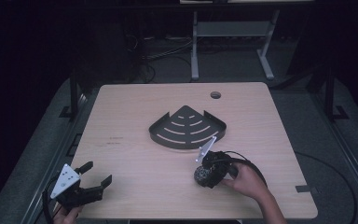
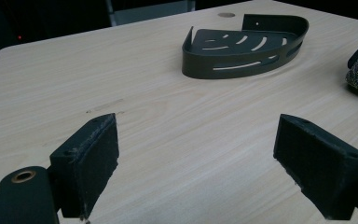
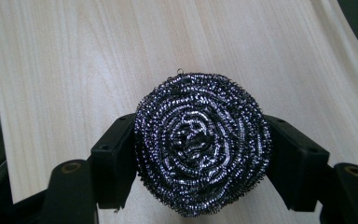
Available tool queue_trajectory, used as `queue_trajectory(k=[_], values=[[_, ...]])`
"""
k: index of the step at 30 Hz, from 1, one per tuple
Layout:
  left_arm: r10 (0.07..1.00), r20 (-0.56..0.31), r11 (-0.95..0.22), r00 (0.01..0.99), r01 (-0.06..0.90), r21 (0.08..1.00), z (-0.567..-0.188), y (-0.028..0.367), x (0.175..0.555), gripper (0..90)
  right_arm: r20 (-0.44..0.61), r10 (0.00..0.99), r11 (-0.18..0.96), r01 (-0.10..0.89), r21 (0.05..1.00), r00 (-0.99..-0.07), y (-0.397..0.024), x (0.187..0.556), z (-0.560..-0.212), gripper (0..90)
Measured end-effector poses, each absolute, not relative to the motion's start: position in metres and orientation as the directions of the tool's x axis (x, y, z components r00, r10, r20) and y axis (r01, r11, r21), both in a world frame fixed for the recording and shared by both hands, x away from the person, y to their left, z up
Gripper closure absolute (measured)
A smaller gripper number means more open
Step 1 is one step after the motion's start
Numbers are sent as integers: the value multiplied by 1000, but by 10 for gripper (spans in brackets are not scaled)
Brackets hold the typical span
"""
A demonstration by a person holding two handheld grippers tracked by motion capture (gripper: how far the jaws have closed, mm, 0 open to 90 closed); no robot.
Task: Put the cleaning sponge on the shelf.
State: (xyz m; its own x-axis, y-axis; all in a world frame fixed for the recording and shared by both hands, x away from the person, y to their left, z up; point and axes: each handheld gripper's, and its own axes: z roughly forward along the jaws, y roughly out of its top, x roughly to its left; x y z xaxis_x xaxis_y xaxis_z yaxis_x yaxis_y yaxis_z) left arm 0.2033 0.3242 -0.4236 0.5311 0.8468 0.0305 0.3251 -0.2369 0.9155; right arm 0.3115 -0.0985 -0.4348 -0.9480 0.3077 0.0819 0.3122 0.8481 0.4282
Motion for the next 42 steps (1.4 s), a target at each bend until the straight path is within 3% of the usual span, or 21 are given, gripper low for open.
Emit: queue_trajectory(k=[42], values=[[847, 34, -239, 531, 322, 916, -423, 324, 203, 132, 96, 257, 849, 272, 452, -962, -76, 347, -392, 311]])
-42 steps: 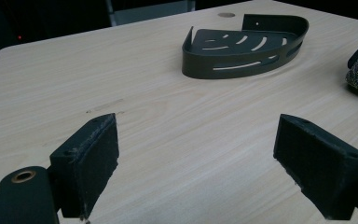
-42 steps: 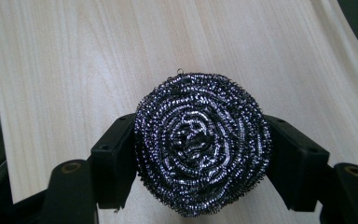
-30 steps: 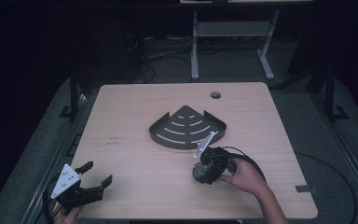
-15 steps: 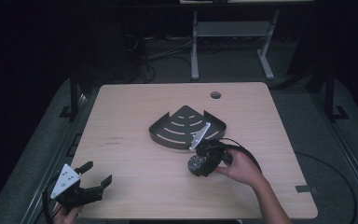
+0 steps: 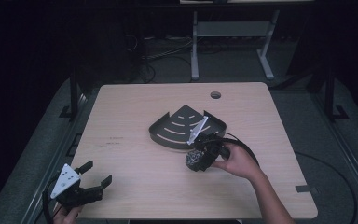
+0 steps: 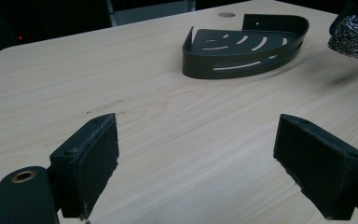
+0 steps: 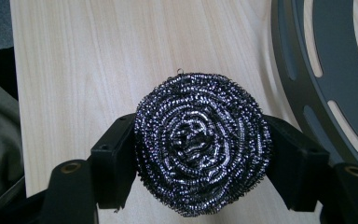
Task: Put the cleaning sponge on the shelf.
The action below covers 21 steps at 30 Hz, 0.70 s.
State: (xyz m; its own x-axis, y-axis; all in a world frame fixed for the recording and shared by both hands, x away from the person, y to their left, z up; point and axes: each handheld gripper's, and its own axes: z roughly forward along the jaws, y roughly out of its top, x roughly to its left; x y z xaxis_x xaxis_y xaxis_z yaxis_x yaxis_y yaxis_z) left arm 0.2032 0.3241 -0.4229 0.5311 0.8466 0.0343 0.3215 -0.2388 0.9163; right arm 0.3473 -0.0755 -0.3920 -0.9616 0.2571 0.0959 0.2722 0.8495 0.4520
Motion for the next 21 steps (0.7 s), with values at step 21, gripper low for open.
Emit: queue_trajectory(k=[21], values=[[846, 32, -238, 532, 324, 916, -423, 324, 203, 133, 82, 268, 843, 275, 462, -960, -73, 369, -374, 311]])
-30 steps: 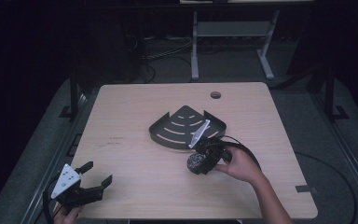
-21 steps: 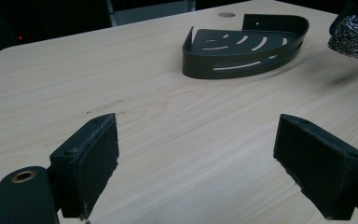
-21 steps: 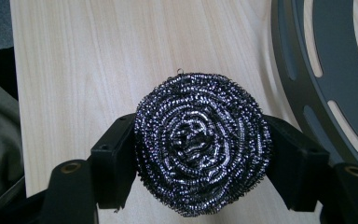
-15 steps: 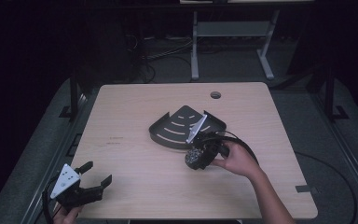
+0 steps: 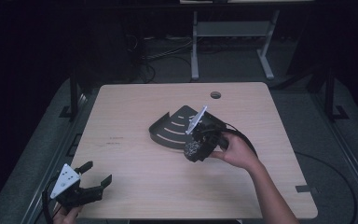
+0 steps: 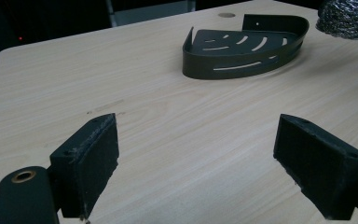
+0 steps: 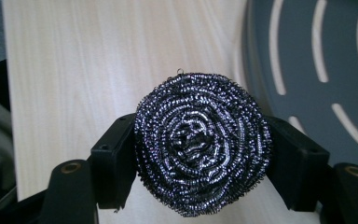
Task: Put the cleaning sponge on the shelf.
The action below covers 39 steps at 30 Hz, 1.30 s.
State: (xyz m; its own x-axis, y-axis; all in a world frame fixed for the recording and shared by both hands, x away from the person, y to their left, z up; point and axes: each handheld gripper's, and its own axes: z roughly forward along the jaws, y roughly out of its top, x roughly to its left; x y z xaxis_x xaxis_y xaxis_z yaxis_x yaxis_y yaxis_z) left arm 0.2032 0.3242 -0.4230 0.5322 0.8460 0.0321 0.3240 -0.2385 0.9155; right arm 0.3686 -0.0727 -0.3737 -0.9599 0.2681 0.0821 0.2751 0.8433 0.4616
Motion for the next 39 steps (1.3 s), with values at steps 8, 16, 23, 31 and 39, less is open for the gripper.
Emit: queue_trajectory(k=[8, 16, 23, 31, 39], values=[[846, 32, -238, 532, 322, 916, -423, 324, 203, 132, 86, 283, 835, 290, 468, -955, -70, 381, -366, 311], [847, 34, -238, 531, 321, 917, -422, 325, 203, 133, 85, 310, 830, 313, 461, -947, -69, 397, -359, 312], [846, 35, -240, 532, 320, 916, -423, 324, 203, 133, 82, 319, 830, 320, 457, -944, -68, 408, -355, 313], [847, 37, -240, 531, 320, 916, -422, 324, 203, 132, 90, 324, 812, 326, 484, -942, -68, 419, -344, 313], [845, 39, -244, 534, 318, 916, -422, 324, 203, 133, 99, 340, 798, 343, 495, -935, -68, 430, -343, 312]])
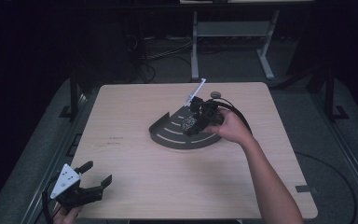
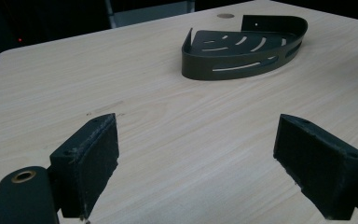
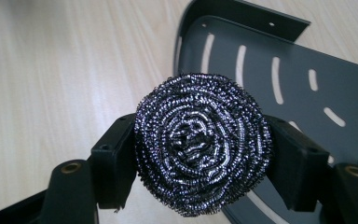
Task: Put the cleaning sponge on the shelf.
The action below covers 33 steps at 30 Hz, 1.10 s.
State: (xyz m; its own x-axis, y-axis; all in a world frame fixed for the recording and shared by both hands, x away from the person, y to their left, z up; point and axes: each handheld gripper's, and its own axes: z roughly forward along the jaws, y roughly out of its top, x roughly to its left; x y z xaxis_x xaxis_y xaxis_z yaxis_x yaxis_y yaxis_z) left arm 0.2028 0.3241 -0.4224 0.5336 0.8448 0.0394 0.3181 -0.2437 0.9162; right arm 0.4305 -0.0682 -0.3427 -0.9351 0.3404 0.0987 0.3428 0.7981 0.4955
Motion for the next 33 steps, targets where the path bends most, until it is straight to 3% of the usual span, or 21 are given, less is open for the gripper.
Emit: queue_trajectory(k=[33], values=[[848, 33, -235, 528, 320, 918, -423, 326, 203, 133, 163, 424, 760, 448, 471, -891, -70, 459, -401, 310]])
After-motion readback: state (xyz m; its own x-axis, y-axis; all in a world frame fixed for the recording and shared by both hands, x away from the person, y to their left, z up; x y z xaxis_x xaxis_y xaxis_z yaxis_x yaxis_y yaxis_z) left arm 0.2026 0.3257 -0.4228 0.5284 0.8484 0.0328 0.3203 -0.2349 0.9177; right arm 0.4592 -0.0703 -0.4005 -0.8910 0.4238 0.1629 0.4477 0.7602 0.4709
